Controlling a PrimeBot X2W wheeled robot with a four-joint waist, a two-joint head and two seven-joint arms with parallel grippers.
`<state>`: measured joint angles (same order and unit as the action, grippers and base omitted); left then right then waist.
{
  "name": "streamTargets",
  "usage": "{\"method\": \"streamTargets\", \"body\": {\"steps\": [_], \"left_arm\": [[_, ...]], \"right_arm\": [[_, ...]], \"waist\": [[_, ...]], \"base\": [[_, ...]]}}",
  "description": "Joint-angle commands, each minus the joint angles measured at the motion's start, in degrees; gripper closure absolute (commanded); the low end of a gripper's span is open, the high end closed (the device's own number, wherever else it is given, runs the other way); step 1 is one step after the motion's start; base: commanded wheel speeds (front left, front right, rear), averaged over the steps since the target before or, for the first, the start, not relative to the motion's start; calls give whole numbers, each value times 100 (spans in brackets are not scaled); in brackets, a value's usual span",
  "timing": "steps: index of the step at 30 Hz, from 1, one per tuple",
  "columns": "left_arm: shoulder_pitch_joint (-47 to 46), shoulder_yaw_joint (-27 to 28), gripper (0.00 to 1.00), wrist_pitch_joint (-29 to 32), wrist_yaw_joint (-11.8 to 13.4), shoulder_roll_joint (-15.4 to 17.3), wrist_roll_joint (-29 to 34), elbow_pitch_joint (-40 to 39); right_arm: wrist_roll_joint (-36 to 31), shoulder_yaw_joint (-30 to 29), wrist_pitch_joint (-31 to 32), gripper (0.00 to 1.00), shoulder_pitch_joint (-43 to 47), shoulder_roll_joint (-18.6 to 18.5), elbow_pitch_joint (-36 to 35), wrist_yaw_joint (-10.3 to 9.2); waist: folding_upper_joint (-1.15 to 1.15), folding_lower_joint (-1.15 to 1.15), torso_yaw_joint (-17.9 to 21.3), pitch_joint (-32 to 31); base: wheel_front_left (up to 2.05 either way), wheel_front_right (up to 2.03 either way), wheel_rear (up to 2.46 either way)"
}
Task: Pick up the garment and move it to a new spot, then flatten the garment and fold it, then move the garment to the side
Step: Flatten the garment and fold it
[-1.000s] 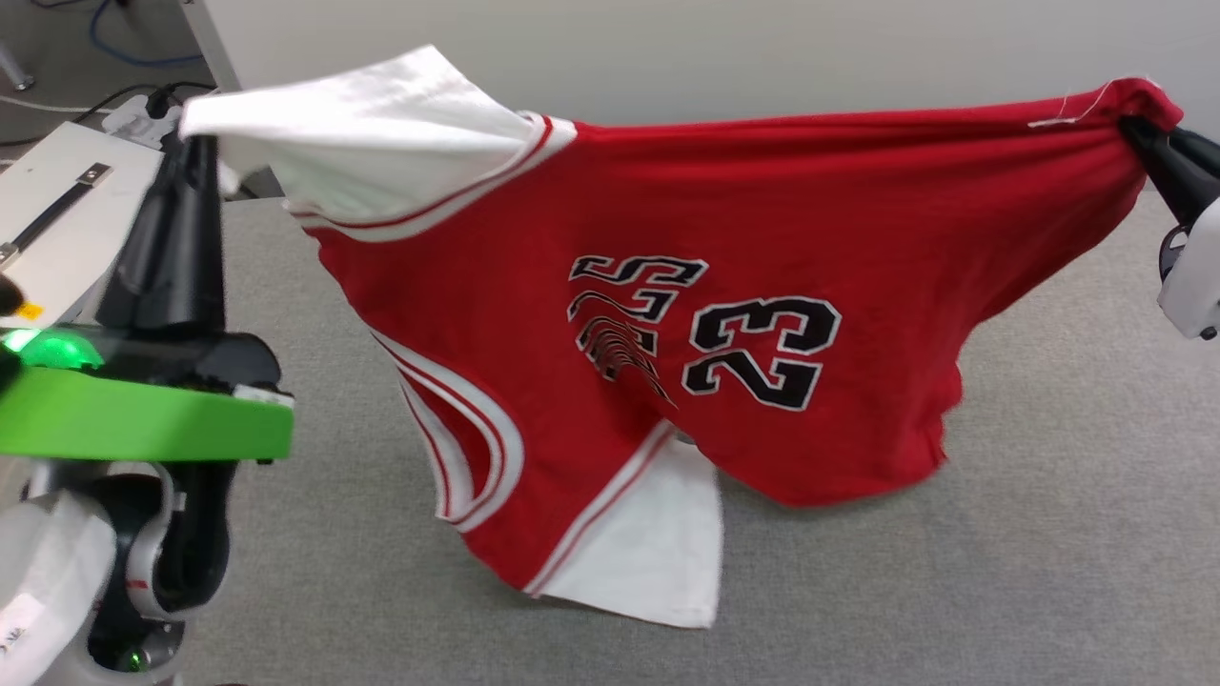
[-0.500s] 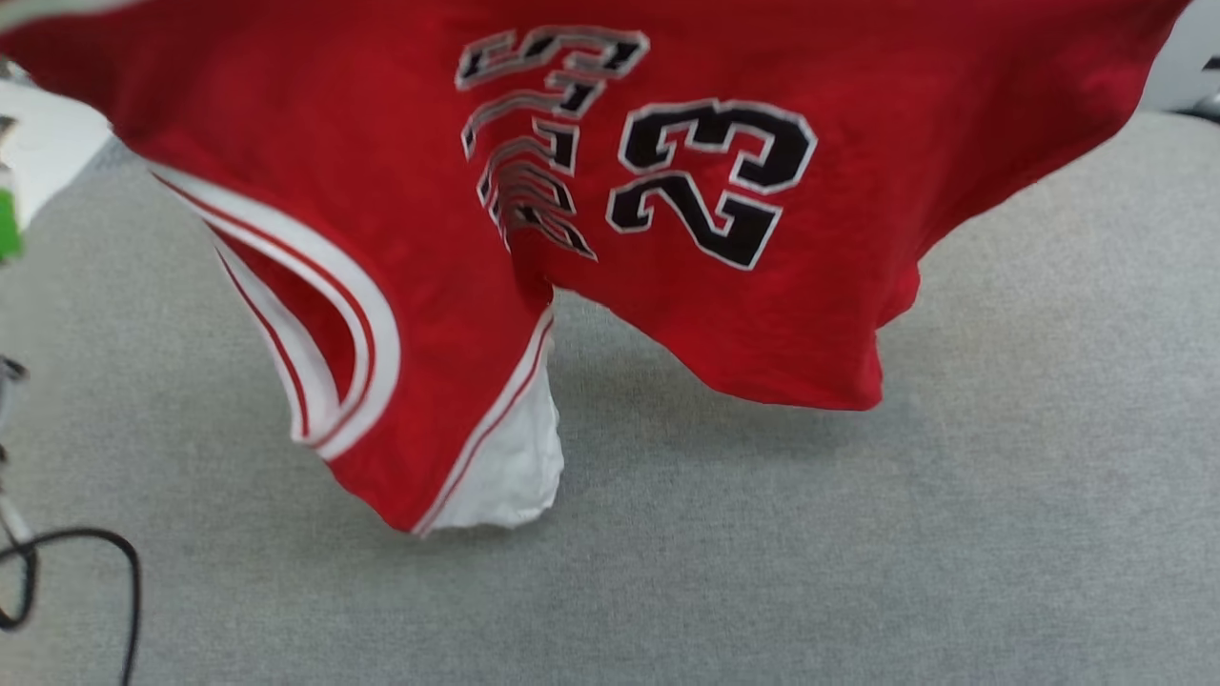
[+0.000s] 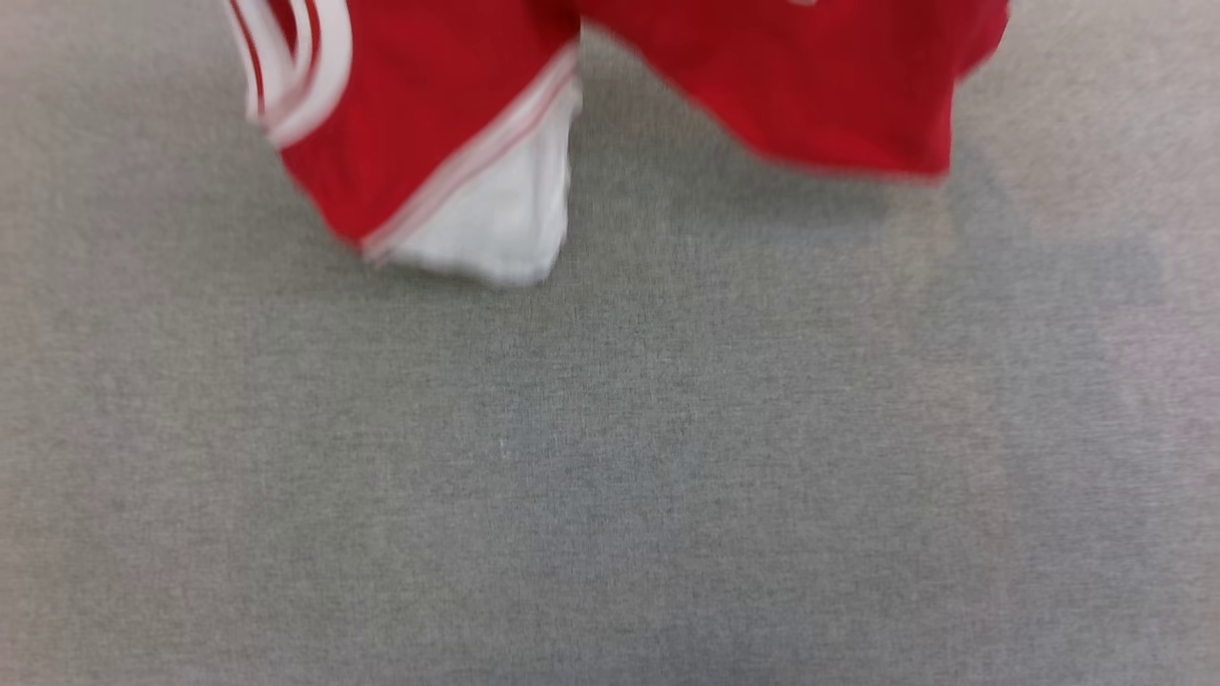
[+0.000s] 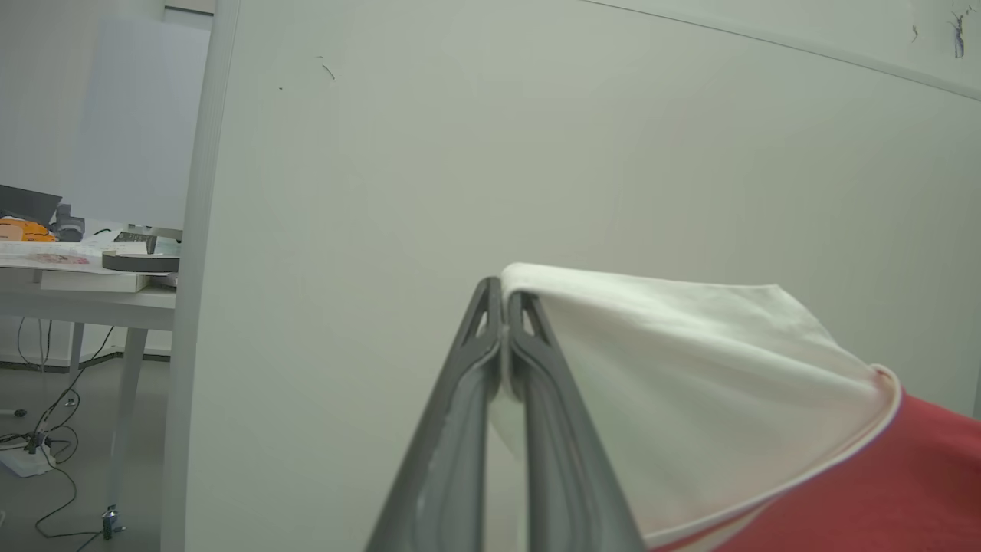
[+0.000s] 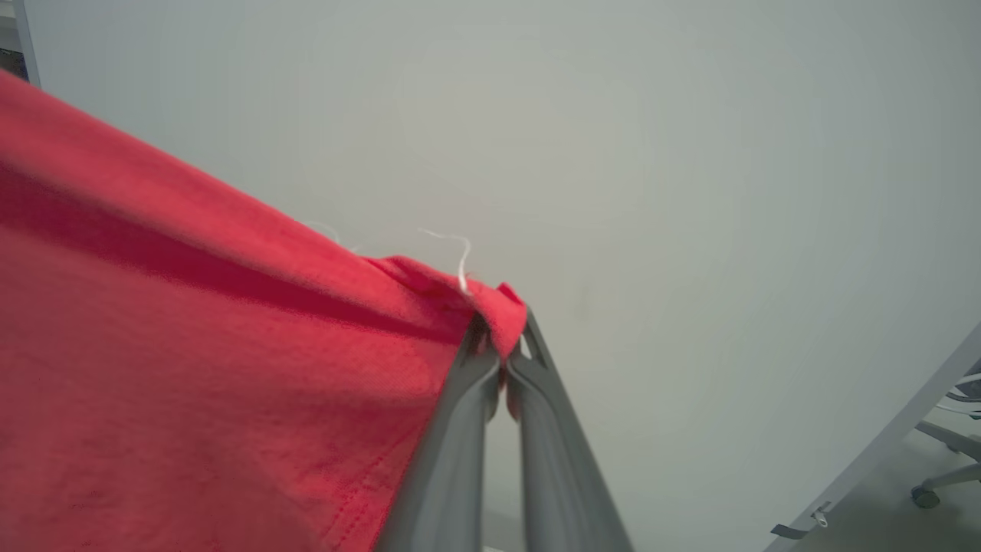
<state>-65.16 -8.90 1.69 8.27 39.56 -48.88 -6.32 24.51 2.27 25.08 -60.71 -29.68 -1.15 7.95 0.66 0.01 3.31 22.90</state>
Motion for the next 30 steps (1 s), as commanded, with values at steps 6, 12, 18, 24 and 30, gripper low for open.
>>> {"method": "streamTargets", "body": {"steps": [6,12,18,24,30], "left_arm": [[-1968,-310,100,111,-289,-117,279,1287],[-3531,-623,100,-133,-489,-440,694,2728],[-4250,-778,100,-753,-723,-777,904,4007],[-3980,-735,100,-1234,-1020,-1130,666,4869],[-3357,-870,100,-1477,-1298,-1429,586,5339]], "right_arm": [[-394,137,-520,100,-1321,-58,1220,-46],[-975,78,-1207,100,-2568,223,2474,-46],[-1553,-46,-2003,100,-3305,548,3523,-46],[-1757,16,-2564,100,-3316,789,4280,-46],[-1738,187,-3045,100,-3067,924,4753,-46]], "waist": [[-66,-1,-66,1170],[-66,-1,-52,1521],[-66,-1,-132,1768],[-66,-1,-226,1931],[-66,-1,-309,1991]], "base": [[0,0,0],[0,0,0],[0,0,0],[0,0,0],[0,0,0]]}}
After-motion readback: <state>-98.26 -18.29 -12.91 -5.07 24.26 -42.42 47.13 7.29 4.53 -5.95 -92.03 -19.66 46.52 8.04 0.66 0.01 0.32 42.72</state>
